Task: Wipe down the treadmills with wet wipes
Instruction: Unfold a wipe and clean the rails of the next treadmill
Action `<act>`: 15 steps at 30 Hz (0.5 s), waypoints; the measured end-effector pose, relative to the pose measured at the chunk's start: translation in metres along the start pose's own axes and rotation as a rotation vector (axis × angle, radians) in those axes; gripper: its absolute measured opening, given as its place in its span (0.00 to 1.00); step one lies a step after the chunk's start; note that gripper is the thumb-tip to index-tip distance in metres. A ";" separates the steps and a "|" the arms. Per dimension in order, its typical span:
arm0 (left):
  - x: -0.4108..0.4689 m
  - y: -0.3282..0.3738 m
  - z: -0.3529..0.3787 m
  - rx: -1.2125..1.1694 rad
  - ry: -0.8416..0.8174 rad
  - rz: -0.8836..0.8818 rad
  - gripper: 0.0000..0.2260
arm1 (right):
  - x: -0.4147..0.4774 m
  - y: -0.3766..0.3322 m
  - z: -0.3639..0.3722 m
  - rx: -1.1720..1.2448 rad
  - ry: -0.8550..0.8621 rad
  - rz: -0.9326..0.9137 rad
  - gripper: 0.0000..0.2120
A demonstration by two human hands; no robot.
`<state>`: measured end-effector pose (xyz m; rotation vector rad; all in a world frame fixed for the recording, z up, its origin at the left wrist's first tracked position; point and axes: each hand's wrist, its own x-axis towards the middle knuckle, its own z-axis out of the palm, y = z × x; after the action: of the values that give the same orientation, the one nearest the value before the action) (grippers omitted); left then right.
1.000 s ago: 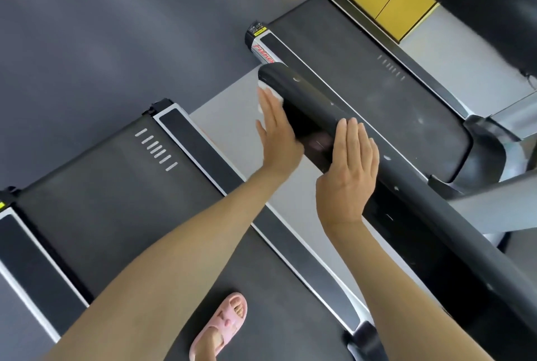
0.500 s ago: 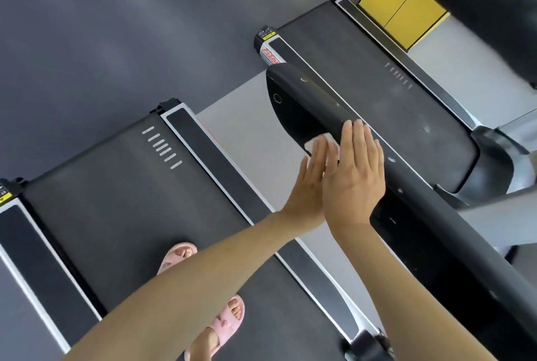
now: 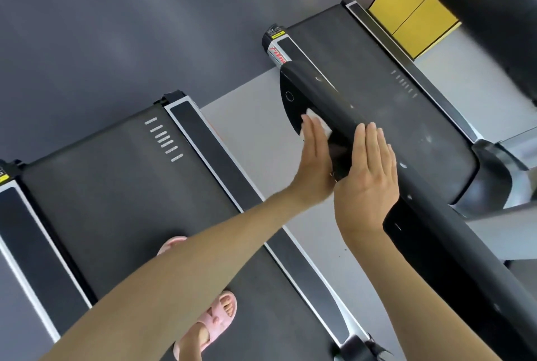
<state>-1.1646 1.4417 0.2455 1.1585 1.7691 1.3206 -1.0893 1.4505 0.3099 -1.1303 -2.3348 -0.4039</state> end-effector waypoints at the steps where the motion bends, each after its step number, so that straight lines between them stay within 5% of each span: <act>1: 0.010 0.004 -0.017 -0.069 0.002 -0.070 0.44 | 0.000 0.002 -0.002 0.001 -0.022 -0.016 0.30; 5: 0.015 0.009 -0.048 -0.074 0.023 -0.152 0.42 | 0.003 0.015 -0.015 0.040 -0.153 -0.115 0.33; 11: -0.051 0.014 0.033 0.201 -0.164 0.125 0.50 | -0.039 0.030 -0.039 -0.008 -0.229 -0.106 0.31; 15: -0.017 0.021 0.006 0.064 0.017 -0.155 0.44 | -0.057 0.044 -0.053 -0.067 -0.263 -0.021 0.39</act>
<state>-1.1462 1.4306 0.2632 1.0235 1.8853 1.1937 -1.0079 1.4162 0.3232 -1.2576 -2.5787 -0.3624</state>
